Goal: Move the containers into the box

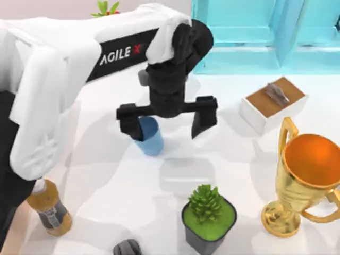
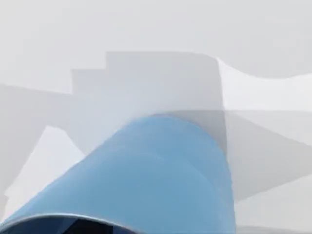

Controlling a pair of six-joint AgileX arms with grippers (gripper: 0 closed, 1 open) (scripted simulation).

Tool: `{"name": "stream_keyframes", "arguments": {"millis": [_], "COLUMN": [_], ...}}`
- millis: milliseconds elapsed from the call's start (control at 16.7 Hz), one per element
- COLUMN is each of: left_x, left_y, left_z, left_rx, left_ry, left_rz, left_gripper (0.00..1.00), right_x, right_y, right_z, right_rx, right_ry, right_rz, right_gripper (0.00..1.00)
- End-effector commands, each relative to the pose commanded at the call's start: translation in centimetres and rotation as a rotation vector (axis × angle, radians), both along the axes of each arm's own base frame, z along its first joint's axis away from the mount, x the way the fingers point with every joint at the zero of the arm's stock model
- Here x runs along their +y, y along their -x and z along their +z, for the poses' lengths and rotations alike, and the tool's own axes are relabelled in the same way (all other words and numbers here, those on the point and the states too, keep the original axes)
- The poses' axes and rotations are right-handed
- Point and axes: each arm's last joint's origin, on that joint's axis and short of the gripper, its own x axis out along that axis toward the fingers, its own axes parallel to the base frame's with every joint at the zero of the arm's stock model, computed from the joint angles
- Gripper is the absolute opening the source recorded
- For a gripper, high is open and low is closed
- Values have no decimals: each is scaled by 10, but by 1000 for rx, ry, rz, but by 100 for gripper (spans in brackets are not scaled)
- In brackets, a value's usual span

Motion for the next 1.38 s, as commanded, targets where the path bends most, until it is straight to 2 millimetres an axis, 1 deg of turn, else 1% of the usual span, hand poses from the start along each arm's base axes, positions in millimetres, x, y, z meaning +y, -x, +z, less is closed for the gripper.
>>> {"name": "stream_keyframes", "arguments": {"millis": [240, 1020, 1080, 1380], "left_x": [0, 0, 0, 0], "left_y": [0, 0, 0, 0], "left_z": [-1, -1, -1, -1], "left_rx": [0, 0, 0, 0], "left_ry": [0, 0, 0, 0], "left_rz": [0, 0, 0, 0], "left_gripper": [100, 2, 0, 0], "right_x": [0, 0, 0, 0], "right_y": [0, 0, 0, 0], "right_z": [0, 0, 0, 0], "right_rx": [0, 0, 0, 0], "right_ry": [0, 0, 0, 0], "right_rz": [0, 0, 0, 0], "right_gripper": [100, 100, 100, 100]}}
